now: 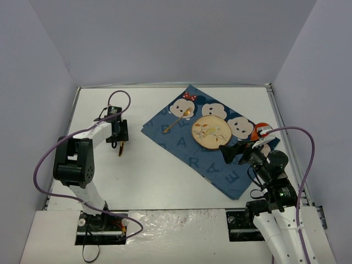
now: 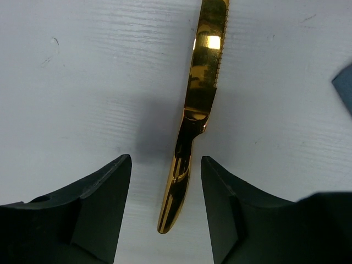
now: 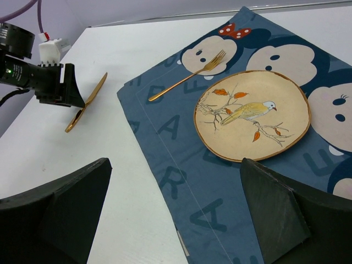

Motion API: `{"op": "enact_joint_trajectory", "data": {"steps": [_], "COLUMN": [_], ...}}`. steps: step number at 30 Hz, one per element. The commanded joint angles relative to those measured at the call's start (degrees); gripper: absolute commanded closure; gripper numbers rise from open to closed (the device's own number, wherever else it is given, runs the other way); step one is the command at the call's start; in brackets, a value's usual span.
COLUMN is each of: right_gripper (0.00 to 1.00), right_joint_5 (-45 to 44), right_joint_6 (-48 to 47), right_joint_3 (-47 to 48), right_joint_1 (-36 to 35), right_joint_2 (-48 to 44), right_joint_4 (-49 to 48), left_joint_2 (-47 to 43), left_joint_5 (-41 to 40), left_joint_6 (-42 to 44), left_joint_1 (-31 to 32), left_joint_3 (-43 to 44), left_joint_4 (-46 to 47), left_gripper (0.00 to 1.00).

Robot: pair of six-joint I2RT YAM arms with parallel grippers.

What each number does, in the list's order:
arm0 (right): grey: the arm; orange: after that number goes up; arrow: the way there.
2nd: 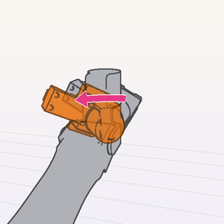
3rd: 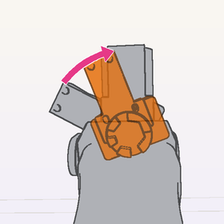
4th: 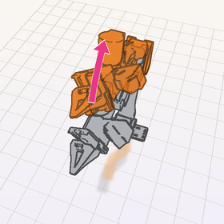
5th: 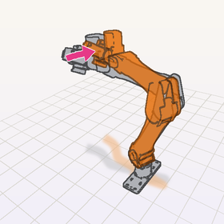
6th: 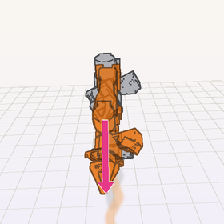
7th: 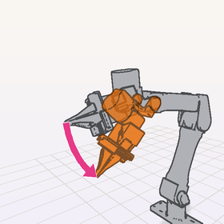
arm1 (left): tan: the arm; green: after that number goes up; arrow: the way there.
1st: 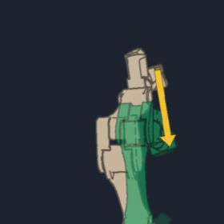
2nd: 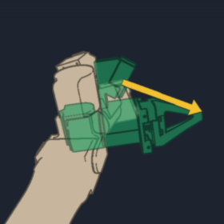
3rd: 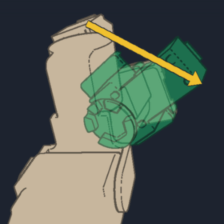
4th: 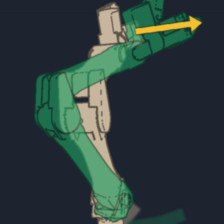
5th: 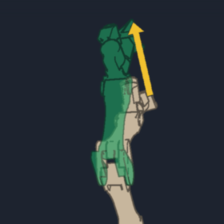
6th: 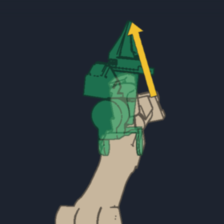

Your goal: Set the dinner table for one person

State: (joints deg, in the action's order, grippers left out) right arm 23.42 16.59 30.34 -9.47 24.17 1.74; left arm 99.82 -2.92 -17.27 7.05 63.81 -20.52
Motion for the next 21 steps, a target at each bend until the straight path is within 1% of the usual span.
{"op": "enact_joint_trajectory", "data": {"steps": [1,12,21], "right_gripper": [0.00,0.00,0.00], "right_joint_5": [0.93,0.84,0.75], "right_joint_6": [0.73,0.55,0.48], "right_joint_3": [1.12,1.38,1.38], "right_joint_1": [-0.46,-0.46,-0.46], "right_joint_2": [-0.35,-0.88,-1.14], "right_joint_4": [-3.06,-2.44,-2.35], "left_joint_2": [-0.33,4.06,5.11], "left_joint_5": [0.29,1.60,4.62], "left_joint_6": [-0.84,-0.40,-0.56], "left_joint_1": [-0.37,-0.37,-0.37], "left_joint_3": [1.23,2.63,1.96], "left_joint_4": [2.80,1.98,1.62], "left_gripper": [0.51,0.69,0.78]}}
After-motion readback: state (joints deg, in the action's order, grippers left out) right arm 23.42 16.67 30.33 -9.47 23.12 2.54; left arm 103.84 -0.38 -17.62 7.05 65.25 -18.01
